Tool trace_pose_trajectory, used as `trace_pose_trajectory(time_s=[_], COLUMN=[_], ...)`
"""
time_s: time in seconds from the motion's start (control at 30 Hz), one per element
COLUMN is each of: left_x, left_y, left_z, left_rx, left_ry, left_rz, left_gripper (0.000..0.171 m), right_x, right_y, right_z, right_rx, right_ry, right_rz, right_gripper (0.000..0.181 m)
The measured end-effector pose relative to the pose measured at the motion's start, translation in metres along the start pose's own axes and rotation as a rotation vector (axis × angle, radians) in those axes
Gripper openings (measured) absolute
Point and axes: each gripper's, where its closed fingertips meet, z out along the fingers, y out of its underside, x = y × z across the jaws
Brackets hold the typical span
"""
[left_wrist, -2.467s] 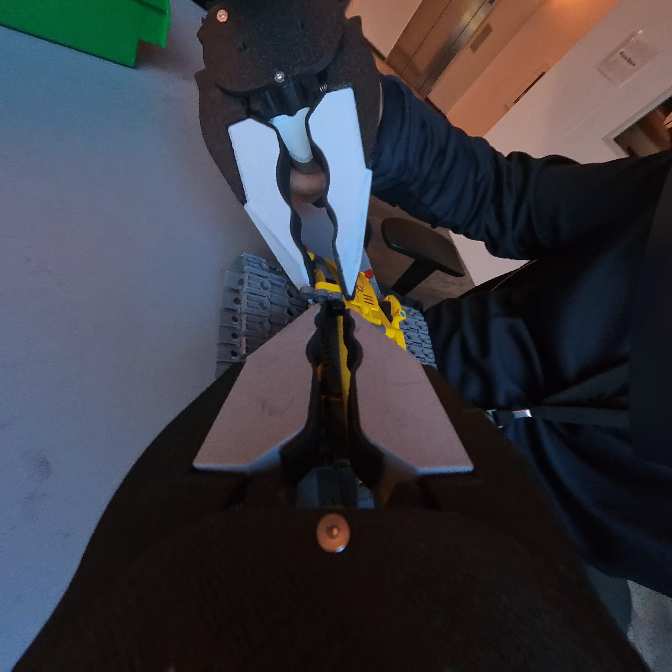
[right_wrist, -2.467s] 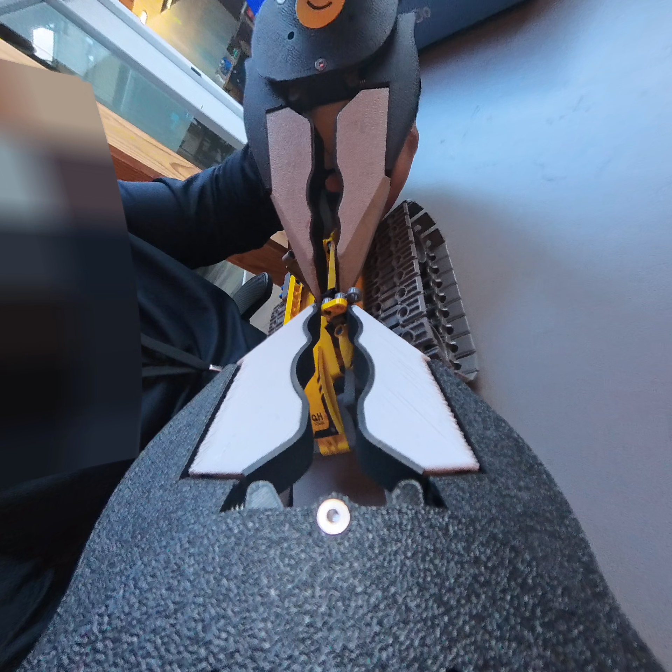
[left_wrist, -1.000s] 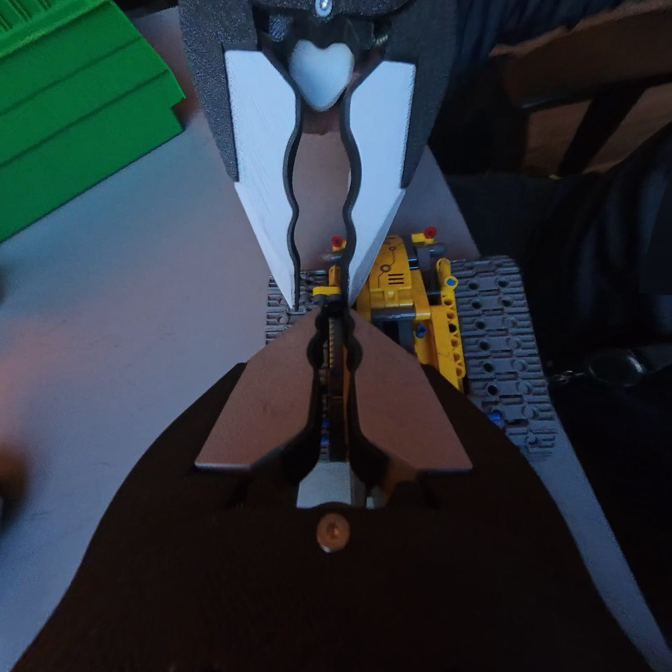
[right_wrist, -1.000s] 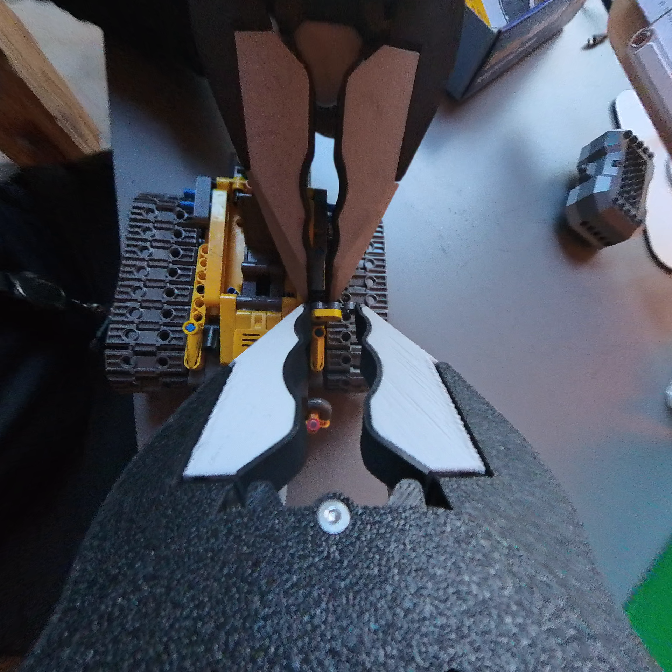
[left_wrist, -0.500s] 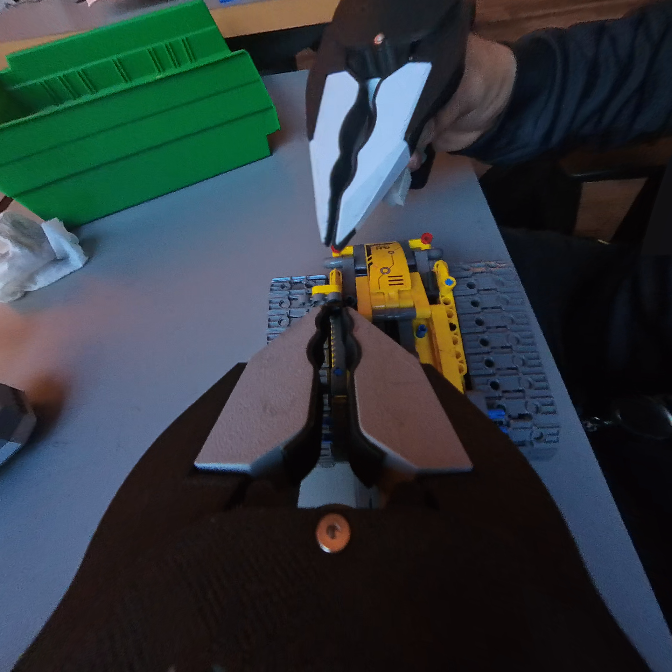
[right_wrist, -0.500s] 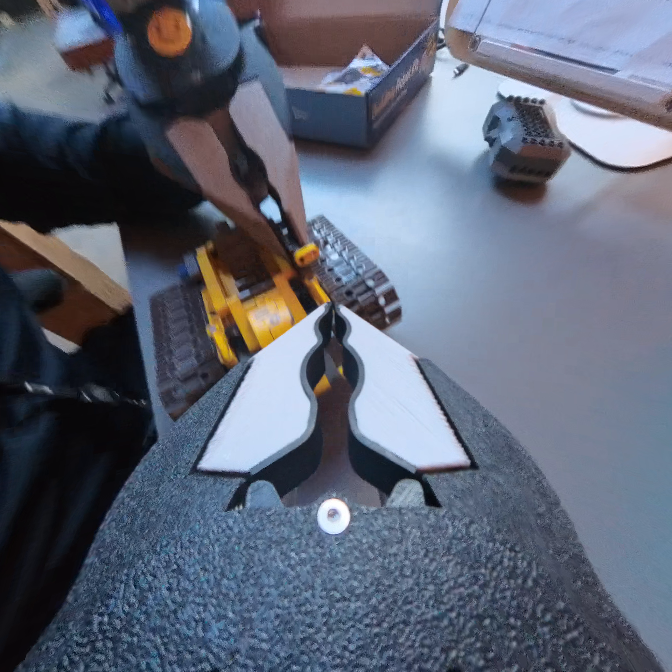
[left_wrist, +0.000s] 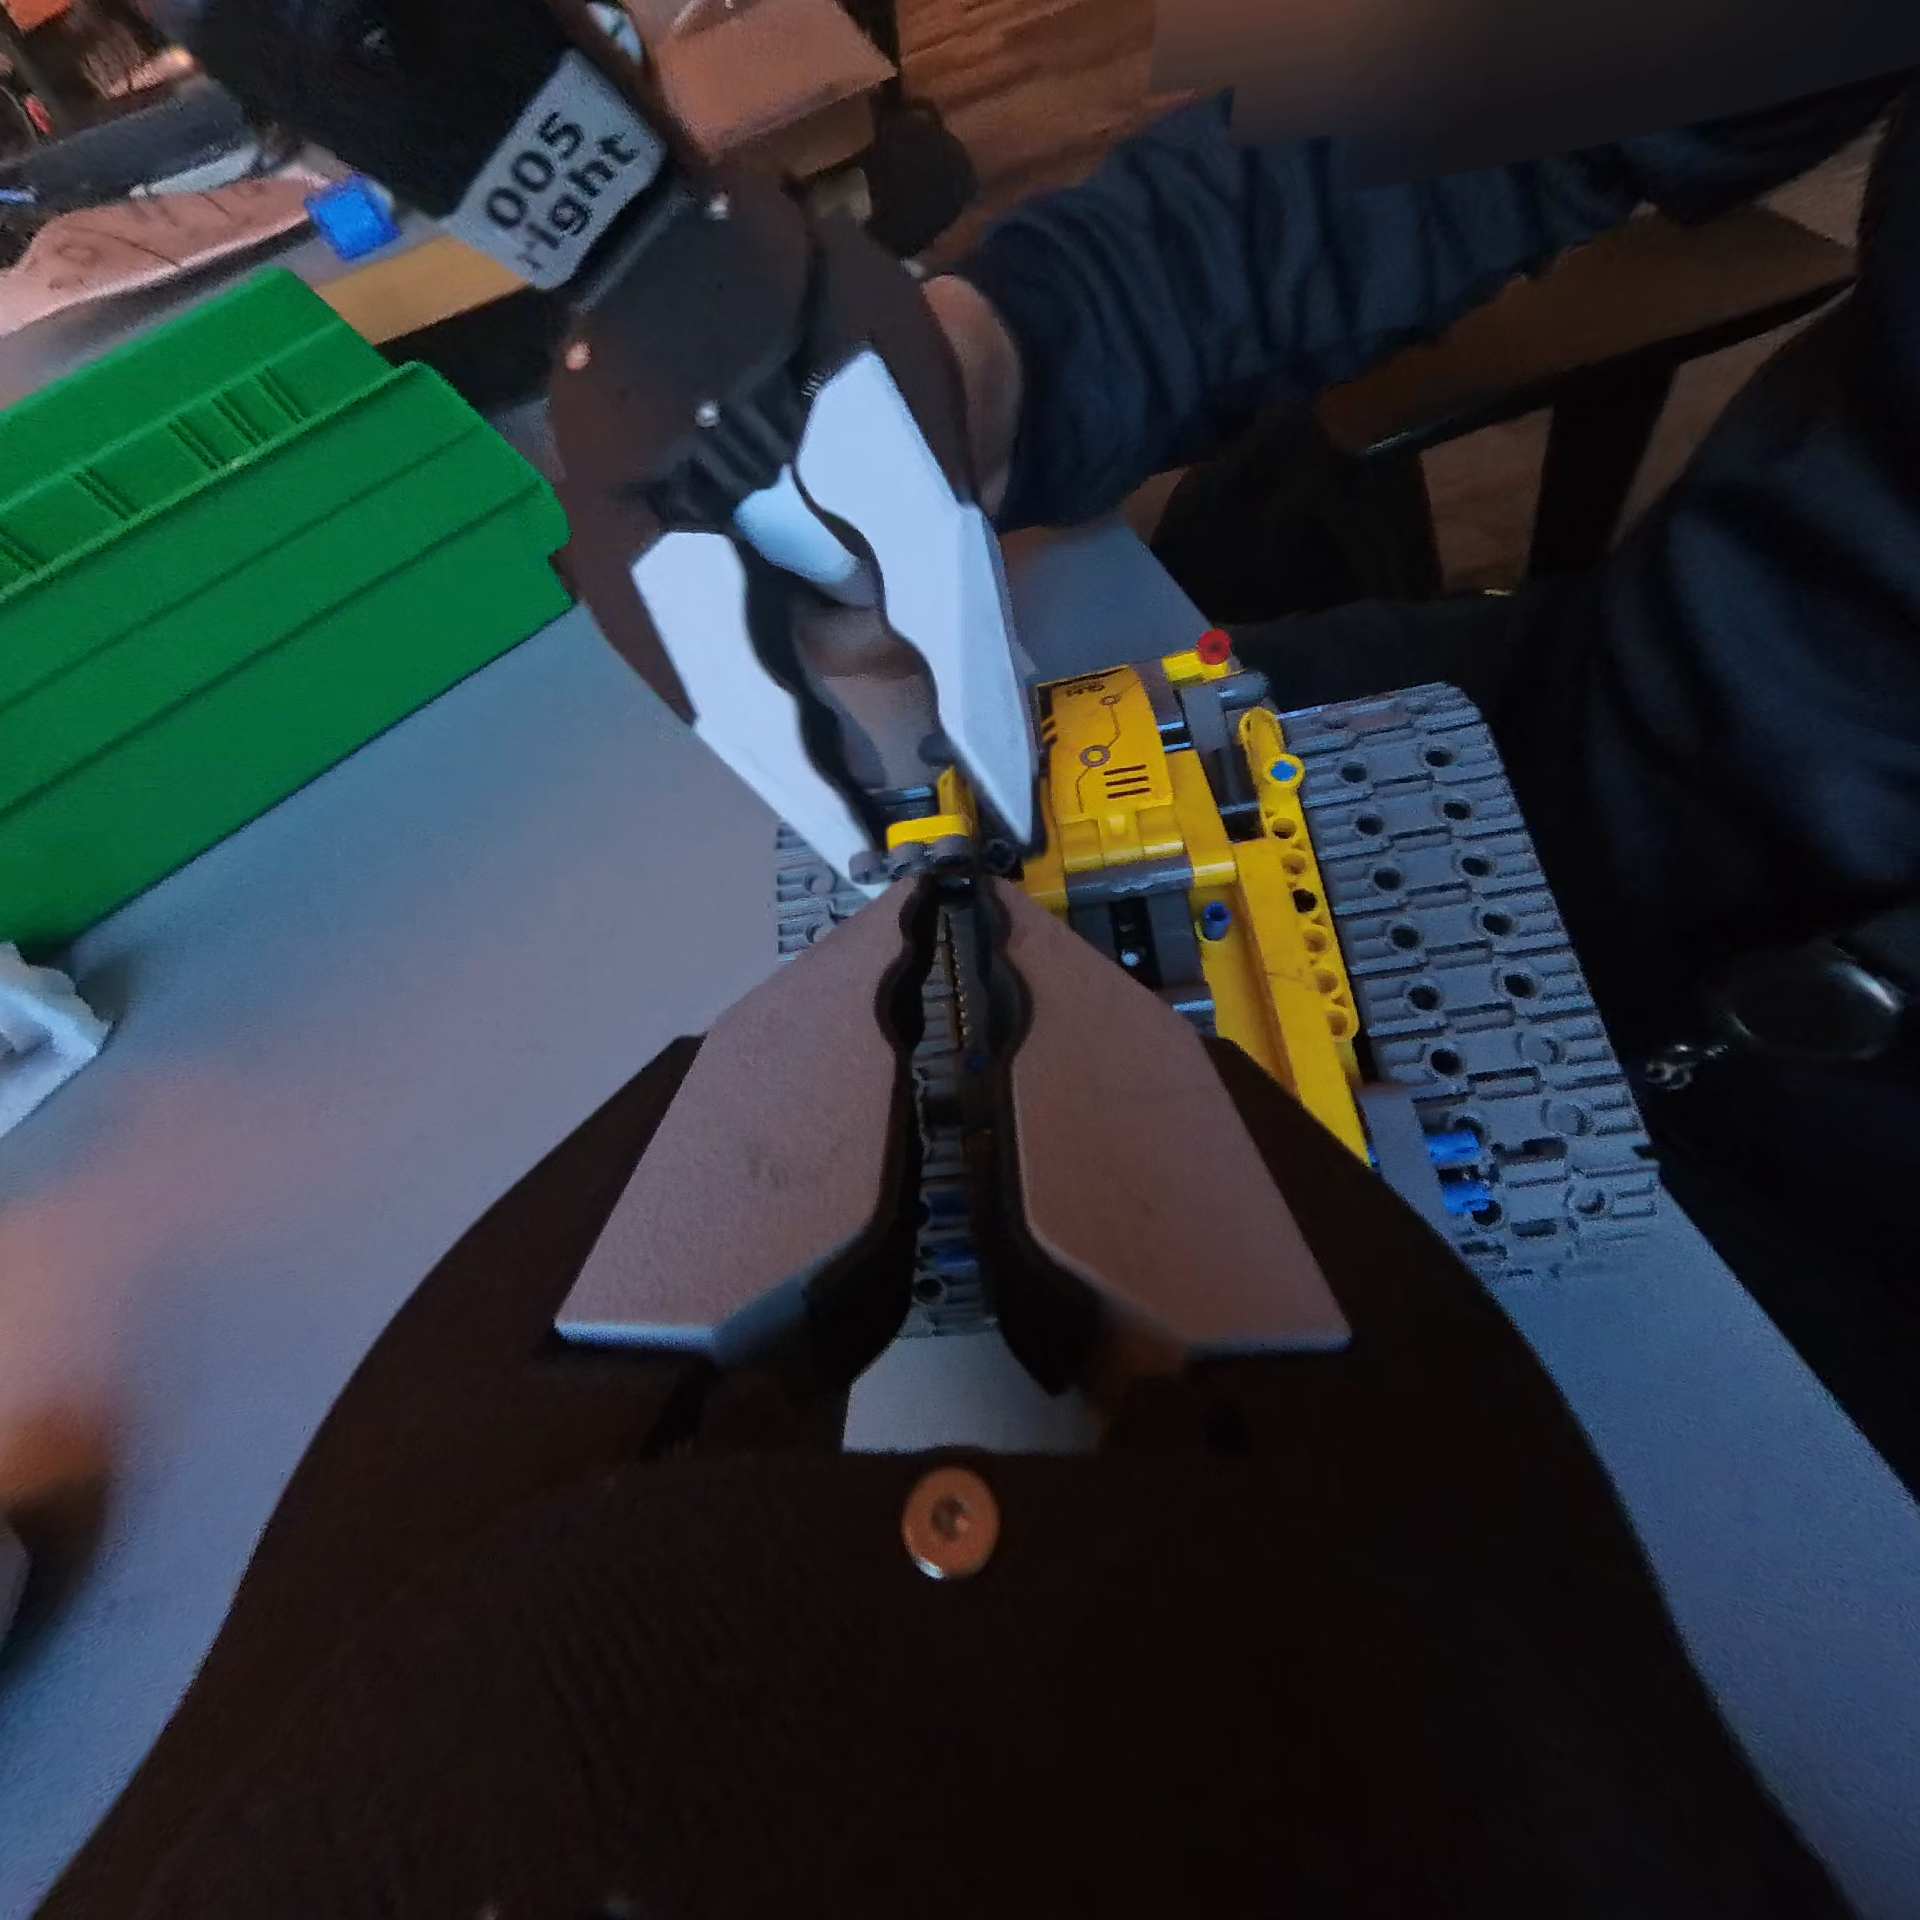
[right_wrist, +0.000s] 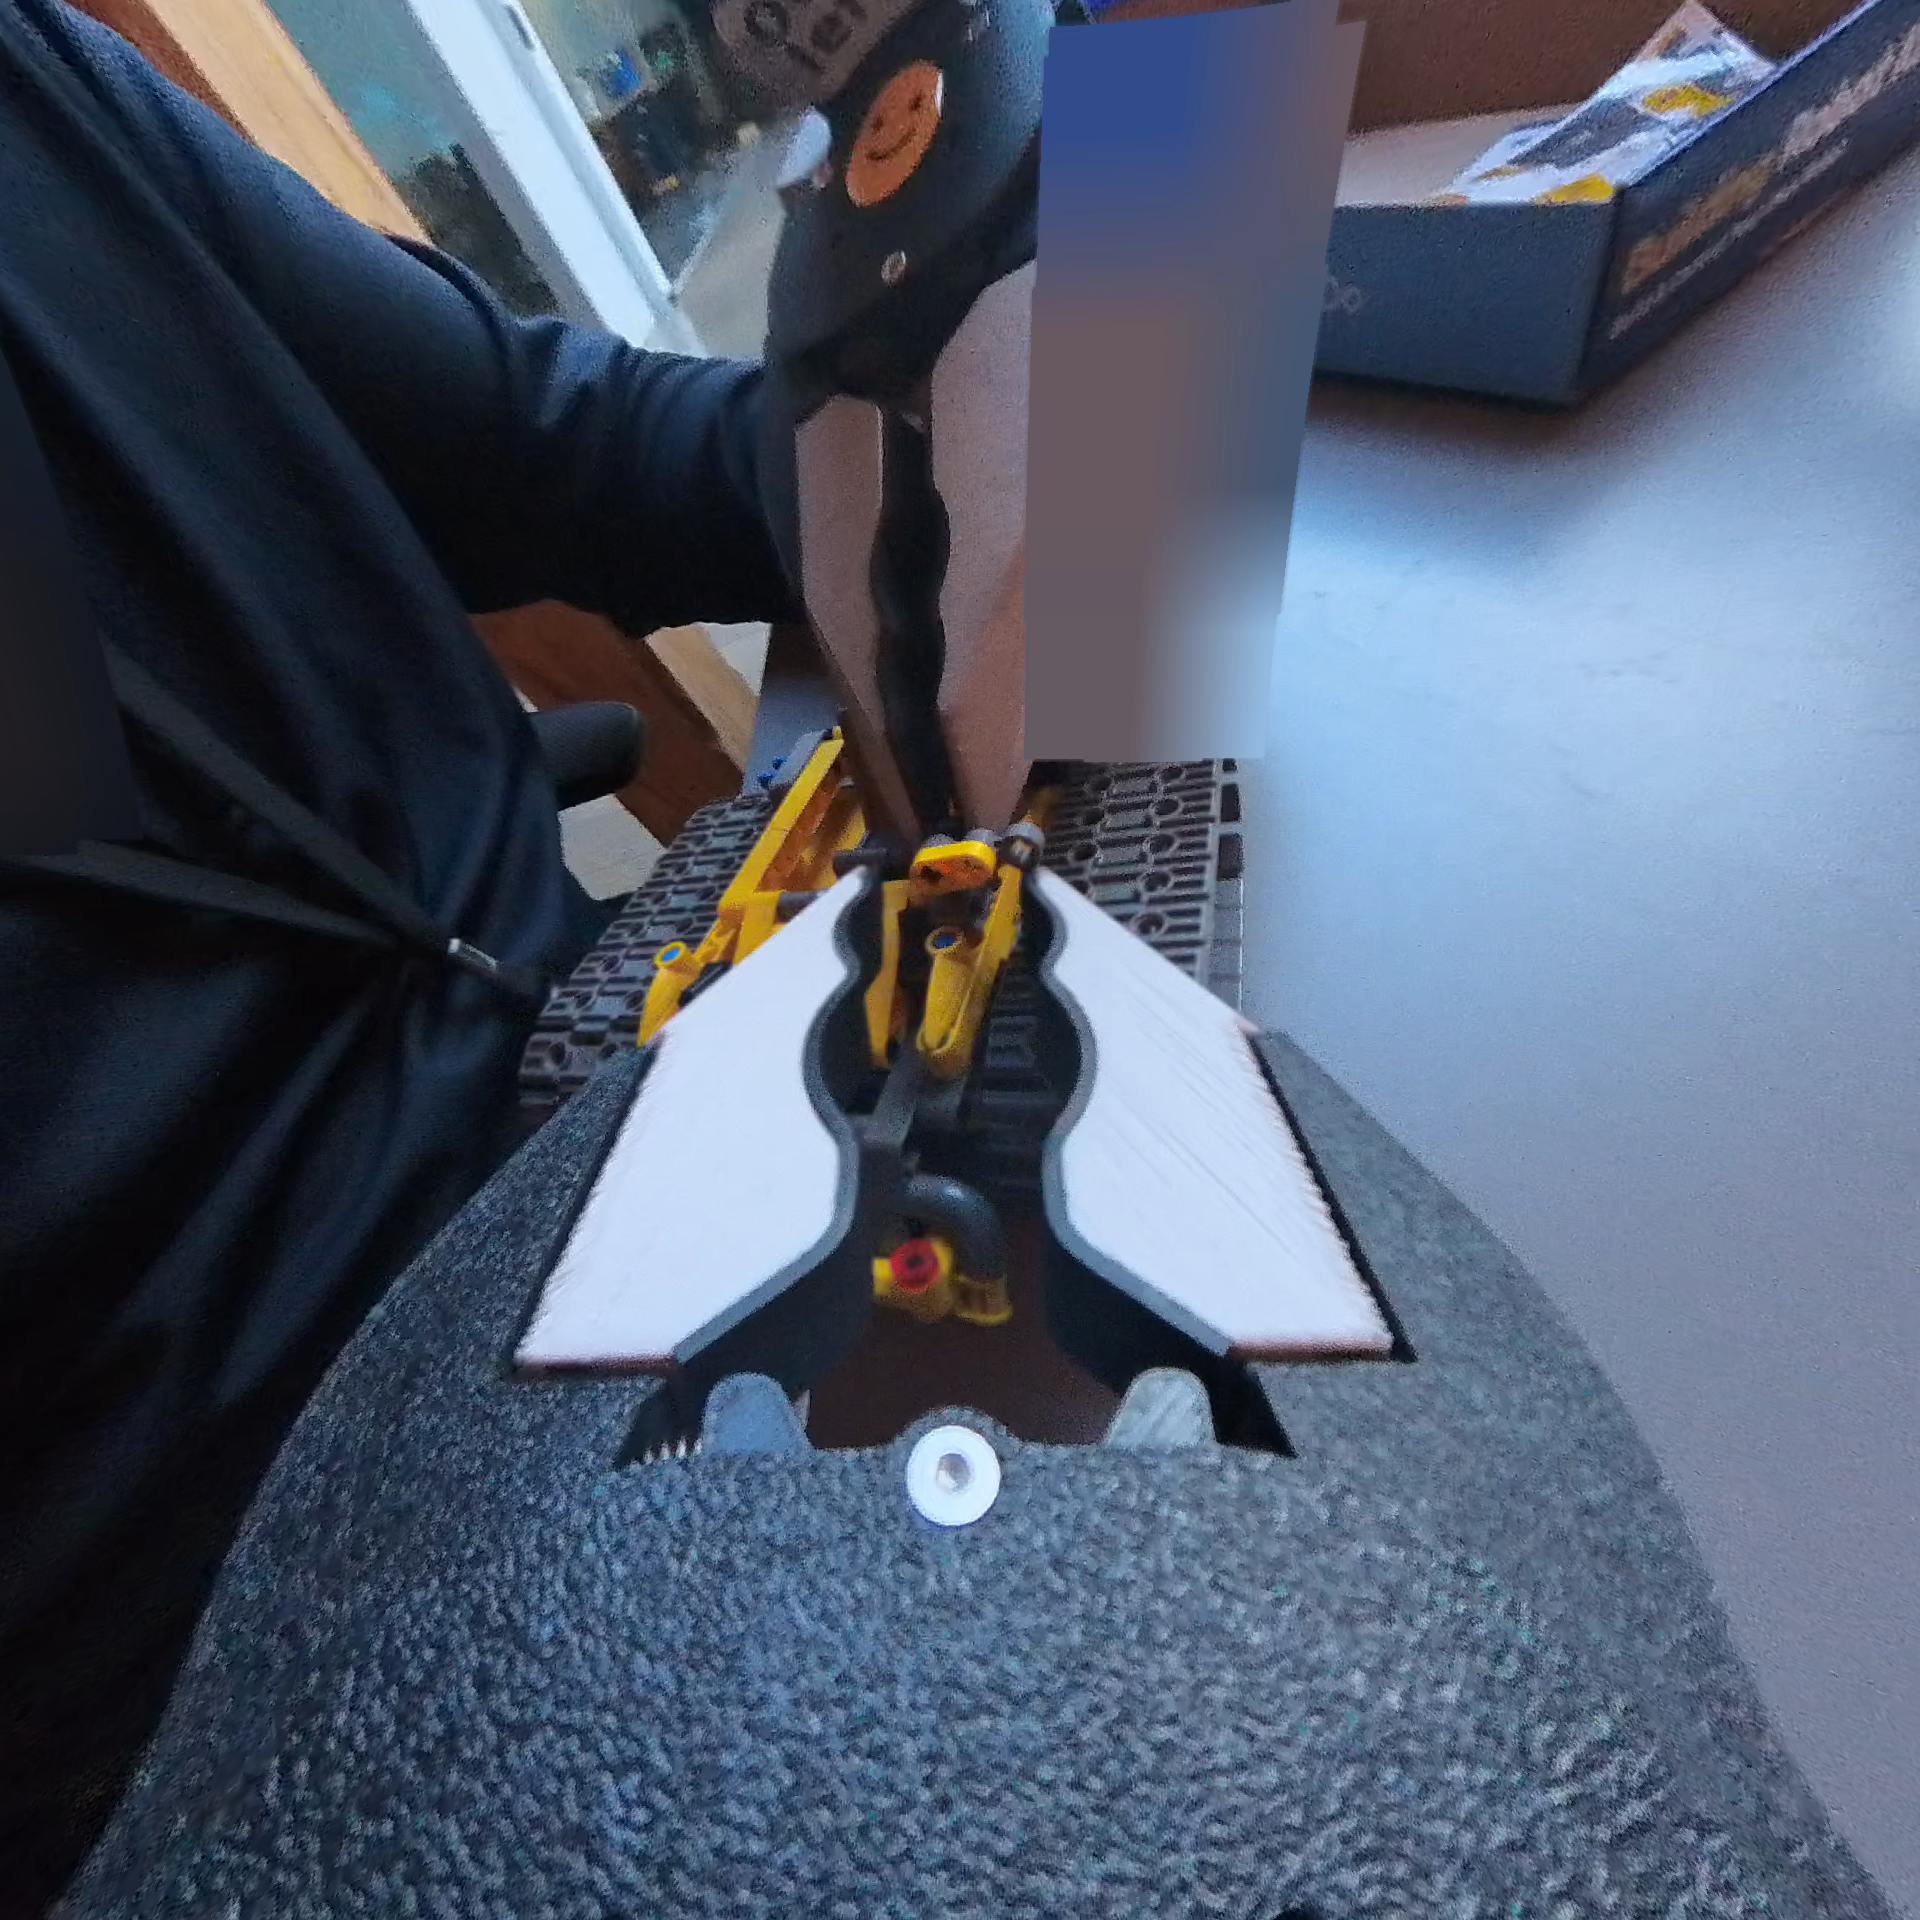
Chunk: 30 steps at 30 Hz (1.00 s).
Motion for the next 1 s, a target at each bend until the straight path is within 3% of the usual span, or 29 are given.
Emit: trace_pose_trajectory(time_s=[0.17,0.33,0.43,0.67,0.77,0.83,0.87,1.0], left_x=[0.005,0.003,0.006,0.004,0.003,-0.004,-0.003,-0.013], left_y=[0.001,0.002,0.001,0.004,0.005,0.008,0.008,-0.008], left_z=[0.003,0.008,0.01,0.006,0.003,0.002,0.0,-0.022], left_rx=[-0.052,-0.125,-0.136,-0.171,-0.132,-0.128,-0.123,-0.011], left_ry=[0.04,-0.079,-0.105,-0.171,-0.137,-0.12,-0.09,-0.07], left_rz=[-0.084,0.016,0.009,-0.001,-0.118,-0.254,-0.317,-0.433], left_gripper=[0.004,0.004,0.004,0.004,0.005,0.018,0.017,0.033], right_x=[0.0,0.007,0.013,0.021,0.018,0.016,0.017,0.018], right_y=[0.004,-0.008,-0.003,-0.002,-0.005,-0.001,0.002,0.002], right_z=[0.002,-0.014,-0.011,-0.019,-0.024,-0.02,-0.02,-0.03], right_rx=[0.062,0.235,0.242,0.125,0.108,0.073,0.055,0.07], right_ry=[0.126,0.024,0.071,0.243,0.25,0.264,0.288,0.346], right_rz=[0.027,0.47,0.591,0.517,0.504,0.522,0.53,0.541], right_gripper=[0.016,0.019,0.013,0.02,0.018,0.019,0.019,0.016])
